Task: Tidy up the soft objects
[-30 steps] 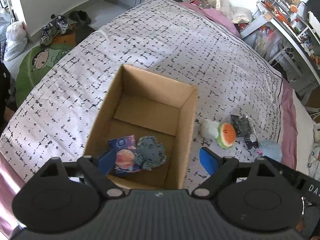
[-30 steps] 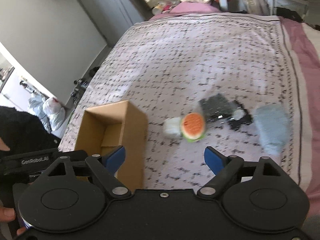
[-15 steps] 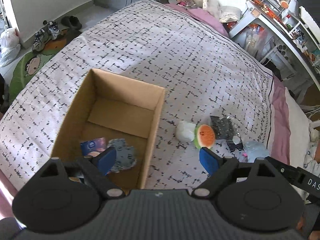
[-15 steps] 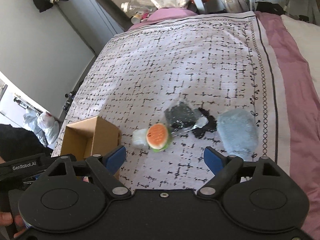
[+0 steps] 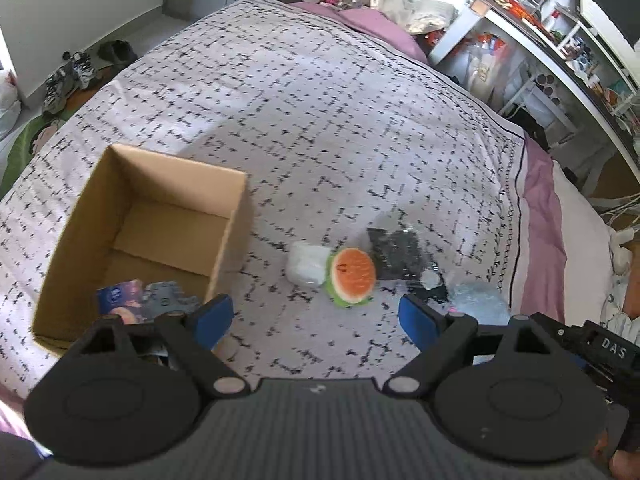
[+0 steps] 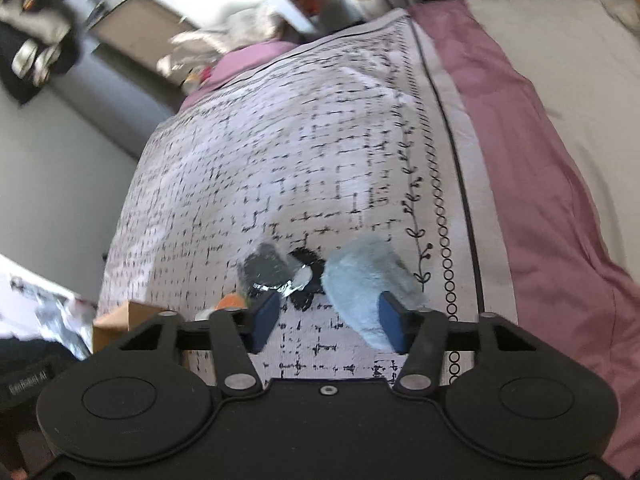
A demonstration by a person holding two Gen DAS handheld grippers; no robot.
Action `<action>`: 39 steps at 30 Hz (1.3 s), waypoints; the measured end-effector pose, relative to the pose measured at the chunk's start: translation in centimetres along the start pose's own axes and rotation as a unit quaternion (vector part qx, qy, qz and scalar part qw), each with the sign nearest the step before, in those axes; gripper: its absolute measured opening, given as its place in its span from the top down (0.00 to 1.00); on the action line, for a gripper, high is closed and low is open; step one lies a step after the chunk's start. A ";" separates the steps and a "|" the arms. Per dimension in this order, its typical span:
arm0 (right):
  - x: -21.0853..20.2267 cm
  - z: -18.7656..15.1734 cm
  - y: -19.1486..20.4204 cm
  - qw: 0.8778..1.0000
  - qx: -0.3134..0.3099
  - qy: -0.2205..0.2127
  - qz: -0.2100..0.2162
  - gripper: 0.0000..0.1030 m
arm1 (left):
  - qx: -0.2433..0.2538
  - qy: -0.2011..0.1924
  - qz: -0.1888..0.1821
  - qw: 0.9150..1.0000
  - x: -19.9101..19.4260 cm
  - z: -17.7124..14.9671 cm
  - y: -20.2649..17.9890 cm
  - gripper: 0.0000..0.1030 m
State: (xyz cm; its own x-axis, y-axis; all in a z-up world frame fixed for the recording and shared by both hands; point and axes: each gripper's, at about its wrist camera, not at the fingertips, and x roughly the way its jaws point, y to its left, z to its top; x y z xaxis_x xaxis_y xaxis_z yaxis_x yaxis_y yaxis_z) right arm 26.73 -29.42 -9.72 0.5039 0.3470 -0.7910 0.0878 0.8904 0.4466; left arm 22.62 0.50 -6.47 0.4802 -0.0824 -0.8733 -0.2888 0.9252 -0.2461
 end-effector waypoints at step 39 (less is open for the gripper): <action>9.9 2.6 -6.7 0.983 0.137 0.113 0.040 0.63 | 0.014 0.019 -0.017 1.000 7.8 0.6 -9.5 0.17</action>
State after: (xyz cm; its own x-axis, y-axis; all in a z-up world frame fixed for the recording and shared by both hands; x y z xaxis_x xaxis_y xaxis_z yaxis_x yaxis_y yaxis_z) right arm 33.38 -32.74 -19.43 0.3171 0.4977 -0.8073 0.2994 0.7552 0.5832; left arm 29.62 -8.70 -10.66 0.4568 -0.1280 -0.8803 -0.2489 0.9317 -0.2647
